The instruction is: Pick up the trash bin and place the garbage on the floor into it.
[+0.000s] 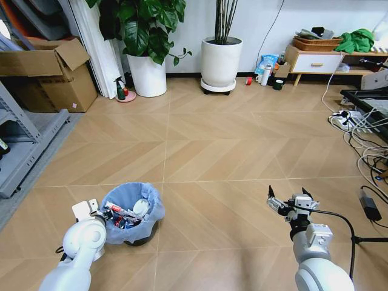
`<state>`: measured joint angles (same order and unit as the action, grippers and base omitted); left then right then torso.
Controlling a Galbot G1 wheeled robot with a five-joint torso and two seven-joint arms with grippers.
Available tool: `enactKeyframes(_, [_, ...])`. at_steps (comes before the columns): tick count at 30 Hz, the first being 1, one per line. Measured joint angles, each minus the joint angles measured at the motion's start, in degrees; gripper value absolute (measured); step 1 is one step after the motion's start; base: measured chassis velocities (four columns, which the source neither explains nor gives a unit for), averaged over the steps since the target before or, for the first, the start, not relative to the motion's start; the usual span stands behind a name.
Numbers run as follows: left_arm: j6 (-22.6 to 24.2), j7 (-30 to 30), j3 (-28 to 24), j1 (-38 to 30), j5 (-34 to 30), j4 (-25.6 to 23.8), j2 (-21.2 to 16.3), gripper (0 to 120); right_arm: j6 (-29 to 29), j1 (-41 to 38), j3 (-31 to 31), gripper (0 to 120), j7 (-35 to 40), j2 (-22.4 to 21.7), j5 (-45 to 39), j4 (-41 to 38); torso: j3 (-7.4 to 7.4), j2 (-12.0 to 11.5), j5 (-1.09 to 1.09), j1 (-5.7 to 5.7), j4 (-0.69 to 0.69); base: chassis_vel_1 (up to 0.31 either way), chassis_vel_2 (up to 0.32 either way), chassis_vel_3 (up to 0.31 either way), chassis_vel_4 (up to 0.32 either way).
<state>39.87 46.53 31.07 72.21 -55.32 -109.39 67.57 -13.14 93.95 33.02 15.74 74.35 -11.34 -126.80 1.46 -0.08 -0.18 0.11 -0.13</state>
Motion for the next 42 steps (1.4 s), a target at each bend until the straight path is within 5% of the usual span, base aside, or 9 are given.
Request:
enactKeyframes(9, [-8.73,-8.86,0.93,3.41,10.02,-2.37,0.12,96,0.02,-0.64,0.00,100,0.00,0.29,0.25,-0.10,0.00,0.00,0.01,0.00,0.01,0.000,0.000,0.000,0.000])
enactKeyframes(15, [-26.04,-26.95,0.83,9.06,24.50,-6.66,-0.05,100,0.02,-0.85,1.86,100,-0.38,2.23,1.19,-1.36,0.00,0.00,0.01,0.00,0.00,0.000,0.000,0.000,0.000])
enactKeyframes(19, [-30.64,-31.56,0.02,12.97,32.86,-10.39,0.32,100,0.74,-0.33,4.13,100,-1.60,4.18,3.87,-2.27,0.00,0.00,0.01,0.00,0.00,0.000,0.000,0.000,0.000])
enactKeyframes(28, [-32.23,-36.12,0.01,20.42,44.74,-17.95,4.44,100,3.87,4.15,9.19,100,-8.96,6.89,6.63,-6.07,0.00,0.00,0.00,0.00,0.00,0.000,0.000,0.000,0.000])
enactKeyframes(42, [-32.09,-44.18,0.86,22.94,45.96,-22.26,5.07,100,5.55,6.38,9.83,100,-18.20,5.78,4.61,-10.27,0.00,0.00,0.00,0.00,0.00,0.000,0.000,0.000,0.000])
